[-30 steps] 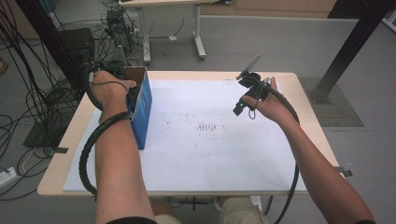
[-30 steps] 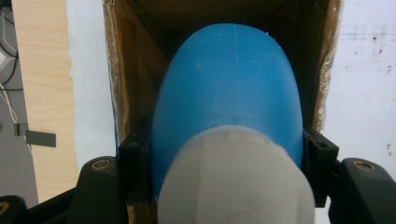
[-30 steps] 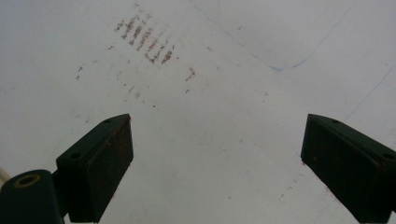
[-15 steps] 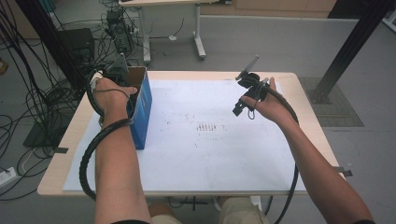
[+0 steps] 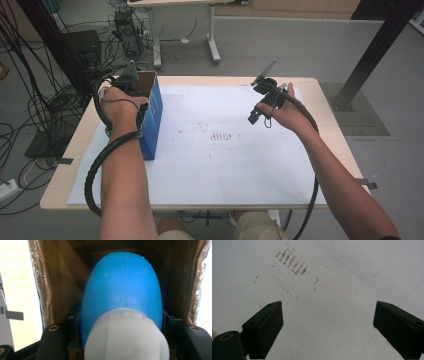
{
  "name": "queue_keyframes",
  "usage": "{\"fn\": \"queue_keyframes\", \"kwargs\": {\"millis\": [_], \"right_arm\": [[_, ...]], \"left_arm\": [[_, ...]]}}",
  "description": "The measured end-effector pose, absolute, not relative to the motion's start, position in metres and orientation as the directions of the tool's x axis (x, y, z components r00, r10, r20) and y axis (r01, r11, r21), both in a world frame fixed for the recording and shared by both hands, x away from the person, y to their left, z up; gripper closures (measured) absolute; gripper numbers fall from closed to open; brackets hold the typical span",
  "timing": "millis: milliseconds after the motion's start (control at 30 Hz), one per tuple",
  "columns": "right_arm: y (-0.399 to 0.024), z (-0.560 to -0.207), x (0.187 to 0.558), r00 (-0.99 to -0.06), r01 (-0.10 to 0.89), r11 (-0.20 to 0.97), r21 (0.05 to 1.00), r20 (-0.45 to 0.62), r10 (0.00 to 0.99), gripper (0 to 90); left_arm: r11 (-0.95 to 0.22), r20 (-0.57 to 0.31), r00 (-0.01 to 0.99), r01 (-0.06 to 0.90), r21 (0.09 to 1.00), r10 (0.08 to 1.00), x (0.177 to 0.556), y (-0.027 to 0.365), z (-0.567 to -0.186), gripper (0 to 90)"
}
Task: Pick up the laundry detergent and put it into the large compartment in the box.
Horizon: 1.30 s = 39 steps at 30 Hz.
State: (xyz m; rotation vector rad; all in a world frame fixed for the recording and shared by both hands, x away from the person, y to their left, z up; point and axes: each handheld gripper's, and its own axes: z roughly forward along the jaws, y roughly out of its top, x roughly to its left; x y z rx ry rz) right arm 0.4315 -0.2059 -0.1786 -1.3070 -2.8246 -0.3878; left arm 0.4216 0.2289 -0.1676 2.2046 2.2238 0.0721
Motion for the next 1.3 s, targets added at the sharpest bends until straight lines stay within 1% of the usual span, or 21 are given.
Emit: {"fn": "queue_keyframes", "kwargs": {"millis": [1300], "right_arm": [[-0.2022, -0.1750, 0.4302, -0.657, 0.747, 0.627, 0.222, 0.101, 0.747, 9.4]], "left_arm": [[0.010, 0.021, -0.011, 0.998, 0.055, 1.000, 0.4189, 0.2299, -0.1684, 37.0]]}}
